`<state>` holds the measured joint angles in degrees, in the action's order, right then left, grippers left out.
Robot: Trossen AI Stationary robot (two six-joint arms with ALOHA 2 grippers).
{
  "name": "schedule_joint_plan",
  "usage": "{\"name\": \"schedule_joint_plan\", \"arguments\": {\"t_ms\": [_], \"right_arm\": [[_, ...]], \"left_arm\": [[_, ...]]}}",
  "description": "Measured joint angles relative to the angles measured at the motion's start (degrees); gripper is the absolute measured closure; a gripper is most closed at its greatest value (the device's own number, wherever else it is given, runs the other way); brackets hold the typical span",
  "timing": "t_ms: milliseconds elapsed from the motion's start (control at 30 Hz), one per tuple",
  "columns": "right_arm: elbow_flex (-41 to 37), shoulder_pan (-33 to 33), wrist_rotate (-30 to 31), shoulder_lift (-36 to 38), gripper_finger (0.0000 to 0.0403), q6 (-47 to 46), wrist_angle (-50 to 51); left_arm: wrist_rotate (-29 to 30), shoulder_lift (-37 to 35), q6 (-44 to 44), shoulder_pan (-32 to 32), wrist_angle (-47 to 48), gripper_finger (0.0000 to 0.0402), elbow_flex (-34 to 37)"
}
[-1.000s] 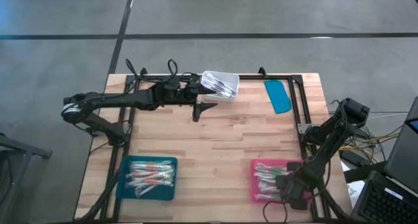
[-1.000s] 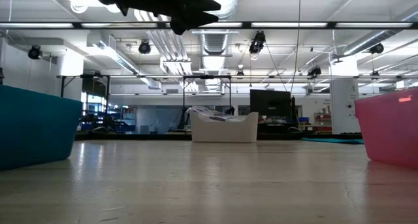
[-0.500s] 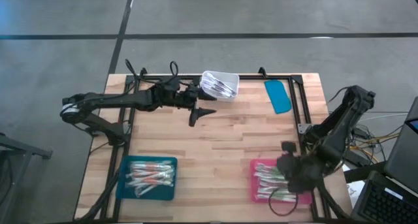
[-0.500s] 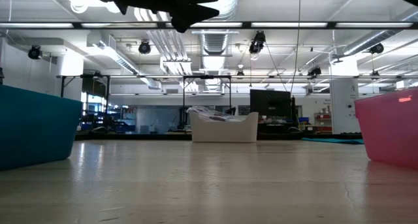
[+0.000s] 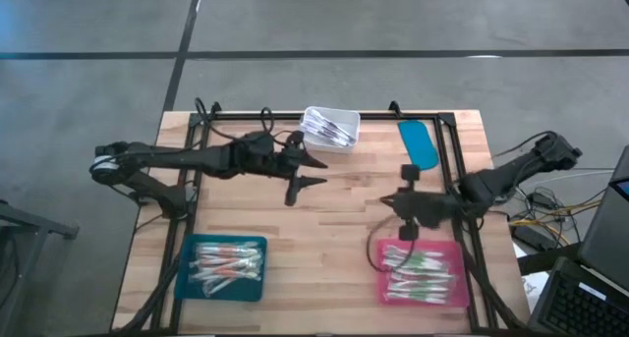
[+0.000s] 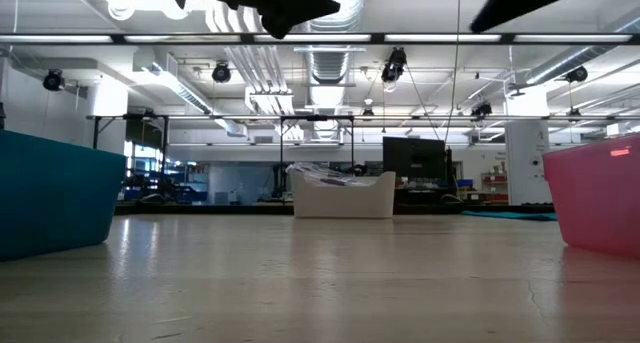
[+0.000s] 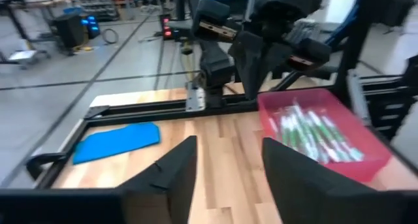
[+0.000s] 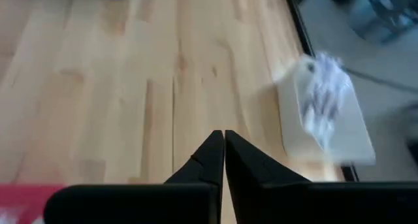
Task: Pick & Place Toothbrushes
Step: Return to Home Position
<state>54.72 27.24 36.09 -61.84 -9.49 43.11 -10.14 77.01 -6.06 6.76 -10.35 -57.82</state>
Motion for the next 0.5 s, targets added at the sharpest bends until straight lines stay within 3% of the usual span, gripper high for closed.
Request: {"name": "schedule_joint_plan", "arguments": {"t_ms": [233,400,500], "right_arm": [[-7.58,-16.57,-24.60,0.17,0.0394,19.10,-23.23],[-11.37,-26.10,-31.62,0.35,0.0394,24.73,-30.12],[-12.25,-29.39,-33.16,0.63,0.0394,26.37,-31.00]], "left_arm": [[2.63,-0.02,-1.42,-0.65,-1.58,0.0313,1.95],[4.11,-1.59,-1.59,-0.43,-4.13,0.0382,7.38],[7.01,-4.98,-1.81,-0.05,-5.52,0.0394,11.67]]}}
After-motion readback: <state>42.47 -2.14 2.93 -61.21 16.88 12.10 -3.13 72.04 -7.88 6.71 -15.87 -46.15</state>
